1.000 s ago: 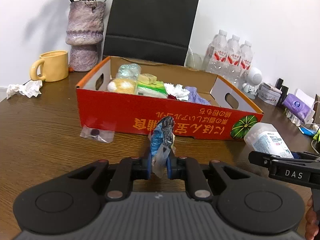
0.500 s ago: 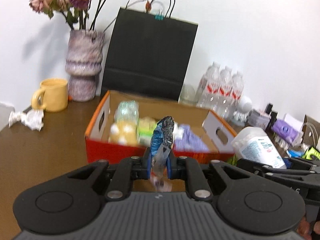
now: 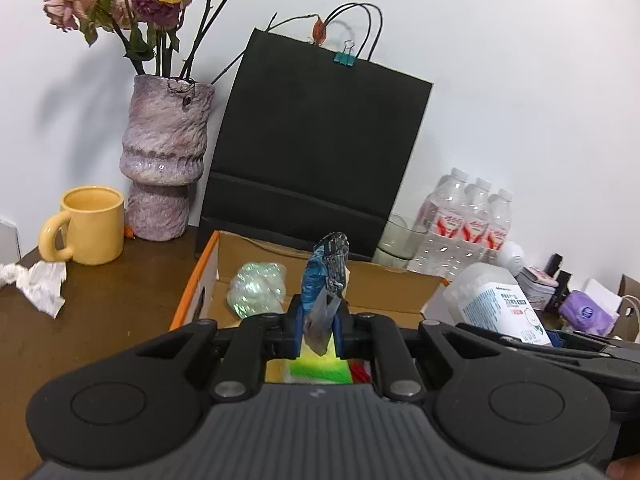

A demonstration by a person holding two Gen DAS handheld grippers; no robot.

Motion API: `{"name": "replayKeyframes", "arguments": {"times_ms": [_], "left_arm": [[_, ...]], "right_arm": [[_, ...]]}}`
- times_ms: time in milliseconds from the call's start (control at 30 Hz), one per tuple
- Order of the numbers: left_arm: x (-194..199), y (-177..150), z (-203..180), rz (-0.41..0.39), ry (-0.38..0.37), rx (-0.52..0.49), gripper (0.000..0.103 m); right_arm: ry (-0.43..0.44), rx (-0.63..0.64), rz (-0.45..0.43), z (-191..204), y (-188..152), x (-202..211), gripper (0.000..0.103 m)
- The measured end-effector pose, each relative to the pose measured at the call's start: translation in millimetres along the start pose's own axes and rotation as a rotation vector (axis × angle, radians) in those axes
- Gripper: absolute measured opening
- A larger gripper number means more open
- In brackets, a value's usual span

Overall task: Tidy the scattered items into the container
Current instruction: 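Lower the cotton-bud container into the box and open the right tool while the left tool drops the pouch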

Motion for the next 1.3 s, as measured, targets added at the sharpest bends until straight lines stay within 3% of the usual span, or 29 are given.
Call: {"name": "replayKeyframes", "arguments": {"times_ms": [333,1300], "left_arm": [[-43.3,-4.2,11.5,0.079,0.010,-0.006,0.014],[-48.2,-7.3,8.8,0.091,0.010,-0.021,0.014]], "right_arm": [[-0.025,0.007,0.081,-7.0,-1.0,-46.0,0.063],[-0.032,0.013,0.111,-8.8,-6.4,-55.7,0.063]]}}
Point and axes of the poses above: each gripper's, at about its wrist camera, not at the fingertips, and x roughly against the way its jaws point, z to its left, y to its top, the point moved 3 cm from there along -x, roughly the way its jaws point, and after that the axes turned 9 degrees about -x, right-handed, at the moved point
